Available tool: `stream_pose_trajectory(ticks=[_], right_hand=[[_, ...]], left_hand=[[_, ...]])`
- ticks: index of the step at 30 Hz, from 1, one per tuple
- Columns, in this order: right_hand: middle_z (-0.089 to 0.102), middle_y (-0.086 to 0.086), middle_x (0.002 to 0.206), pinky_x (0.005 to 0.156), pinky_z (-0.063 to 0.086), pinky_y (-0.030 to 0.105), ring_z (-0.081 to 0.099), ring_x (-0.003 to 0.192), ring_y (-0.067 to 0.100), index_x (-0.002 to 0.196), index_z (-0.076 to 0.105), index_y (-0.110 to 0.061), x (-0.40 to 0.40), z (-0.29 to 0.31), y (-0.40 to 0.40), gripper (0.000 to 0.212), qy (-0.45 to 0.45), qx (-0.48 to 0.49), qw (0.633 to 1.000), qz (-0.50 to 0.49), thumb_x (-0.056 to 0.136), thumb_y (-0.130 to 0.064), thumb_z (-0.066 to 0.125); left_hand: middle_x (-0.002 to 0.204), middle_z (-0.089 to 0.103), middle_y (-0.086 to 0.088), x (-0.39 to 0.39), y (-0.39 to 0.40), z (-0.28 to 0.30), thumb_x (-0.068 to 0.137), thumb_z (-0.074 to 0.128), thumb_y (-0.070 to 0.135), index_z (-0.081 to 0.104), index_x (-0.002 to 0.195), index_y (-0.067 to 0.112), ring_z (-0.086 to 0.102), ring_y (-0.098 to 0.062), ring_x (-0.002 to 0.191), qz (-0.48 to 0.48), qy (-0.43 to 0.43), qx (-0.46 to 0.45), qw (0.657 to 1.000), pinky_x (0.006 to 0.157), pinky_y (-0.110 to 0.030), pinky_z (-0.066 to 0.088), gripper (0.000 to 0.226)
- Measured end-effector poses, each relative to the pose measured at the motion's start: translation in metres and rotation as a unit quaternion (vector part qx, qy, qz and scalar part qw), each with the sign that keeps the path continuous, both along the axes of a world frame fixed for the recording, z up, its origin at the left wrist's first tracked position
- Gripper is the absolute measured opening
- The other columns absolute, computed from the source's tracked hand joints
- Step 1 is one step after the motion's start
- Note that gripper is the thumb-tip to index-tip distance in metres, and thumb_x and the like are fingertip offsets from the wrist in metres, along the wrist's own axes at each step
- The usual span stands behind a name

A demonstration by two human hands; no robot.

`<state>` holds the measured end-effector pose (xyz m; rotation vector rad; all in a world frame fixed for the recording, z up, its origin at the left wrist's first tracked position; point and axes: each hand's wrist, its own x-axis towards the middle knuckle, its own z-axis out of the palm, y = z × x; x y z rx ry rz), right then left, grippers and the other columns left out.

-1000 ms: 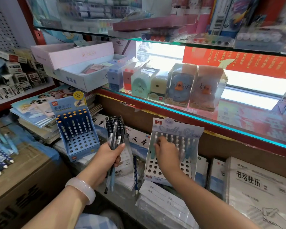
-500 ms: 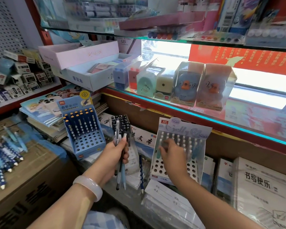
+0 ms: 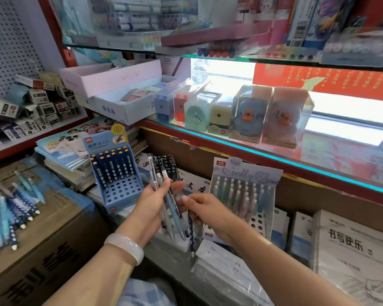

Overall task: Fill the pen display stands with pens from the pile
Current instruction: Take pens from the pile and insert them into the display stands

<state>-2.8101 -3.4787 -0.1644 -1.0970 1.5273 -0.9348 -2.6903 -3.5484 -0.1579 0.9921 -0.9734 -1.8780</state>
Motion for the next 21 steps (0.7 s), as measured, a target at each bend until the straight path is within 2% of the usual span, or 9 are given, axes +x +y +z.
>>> stream_pose_trajectory(ticks=[3, 5, 7, 9, 12, 15, 19, 21], right_hand=[[0.064, -0.013, 0.082, 0.061, 0.039, 0.015, 0.049, 0.064, -0.002, 0.101, 0.065, -0.022, 0.005, 0.005, 0.002, 0.021, 0.003, -0.017, 1.0, 0.017, 0.096, -0.035, 0.05], [0.059, -0.017, 0.084, 0.065, 0.04, 0.011, 0.053, 0.074, -0.005, 0.096, 0.058, -0.029, 0.009, 0.006, 0.001, 0.005, 0.03, -0.055, 0.998, -0.004, 0.092, -0.029, 0.058], [0.058, -0.016, 0.094, 0.067, 0.042, 0.009, 0.053, 0.08, -0.004, 0.089, 0.05, -0.036, 0.012, 0.004, 0.0, 0.021, 0.077, -0.11, 0.99, -0.032, 0.087, -0.021, 0.065], [0.057, -0.015, 0.106, 0.072, 0.046, 0.013, 0.054, 0.083, 0.0, 0.086, 0.049, -0.035, 0.013, 0.002, -0.002, 0.026, 0.147, -0.143, 0.978, -0.037, 0.085, -0.016, 0.066], [0.058, -0.01, 0.104, 0.078, 0.051, 0.024, 0.056, 0.085, 0.009, 0.094, 0.059, -0.018, 0.013, 0.002, -0.003, 0.01, 0.261, -0.141, 0.955, -0.028, 0.086, -0.015, 0.064], [0.052, -0.007, 0.089, 0.07, 0.043, 0.026, 0.05, 0.08, 0.013, 0.107, 0.059, -0.018, 0.012, 0.005, -0.002, 0.019, 0.337, -0.132, 0.932, -0.03, 0.088, -0.02, 0.059], [0.058, 0.002, 0.094, 0.067, 0.041, 0.027, 0.057, 0.084, 0.021, 0.122, 0.053, -0.023, 0.009, 0.016, 0.001, 0.032, 0.378, -0.077, 0.923, 0.002, 0.09, -0.024, 0.052], [0.06, 0.002, 0.097, 0.066, 0.046, 0.029, 0.06, 0.085, 0.022, 0.131, 0.046, -0.028, 0.005, 0.019, 0.004, 0.043, 0.388, -0.033, 0.921, 0.023, 0.089, -0.024, 0.054]], left_hand=[[0.1, 0.068, -0.014, -0.003, 0.002, -0.001, 0.098, 0.042, 0.016, 0.048, 0.112, 0.004, 0.067, -0.023, 0.09, -0.012, -0.021, -0.016, 1.0, 0.06, -0.033, 0.057, 0.019], [0.095, 0.069, -0.014, -0.007, 0.005, 0.001, 0.099, 0.042, 0.016, 0.051, 0.109, 0.001, 0.069, -0.022, 0.078, -0.006, -0.027, -0.018, 0.999, 0.053, -0.03, 0.056, 0.02], [0.091, 0.068, -0.012, -0.012, 0.006, 0.002, 0.098, 0.043, 0.016, 0.053, 0.104, 0.004, 0.068, -0.022, 0.071, 0.011, -0.035, -0.009, 0.999, 0.054, -0.032, 0.055, 0.017], [0.091, 0.067, -0.012, -0.015, 0.005, 0.001, 0.098, 0.045, 0.017, 0.053, 0.107, 0.006, 0.066, -0.024, 0.074, 0.026, -0.059, -0.007, 0.998, 0.061, -0.036, 0.053, 0.016], [0.096, 0.064, -0.014, -0.021, 0.005, -0.002, 0.097, 0.047, 0.017, 0.052, 0.105, 0.008, 0.062, -0.025, 0.082, 0.033, -0.102, -0.014, 0.994, 0.072, -0.039, 0.052, 0.013], [0.101, 0.061, -0.017, -0.027, 0.008, -0.004, 0.097, 0.047, 0.016, 0.051, 0.102, 0.01, 0.06, -0.026, 0.089, 0.033, -0.131, -0.027, 0.991, 0.083, -0.041, 0.049, 0.009], [0.097, 0.06, -0.016, -0.035, 0.012, -0.005, 0.097, 0.047, 0.016, 0.049, 0.111, 0.005, 0.058, -0.024, 0.085, 0.028, -0.143, -0.056, 0.988, 0.071, -0.036, 0.047, 0.018], [0.085, 0.06, -0.013, -0.039, 0.014, -0.002, 0.098, 0.045, 0.017, 0.049, 0.103, 0.007, 0.058, -0.022, 0.077, 0.045, -0.135, -0.048, 0.989, 0.066, -0.034, 0.047, 0.012]])
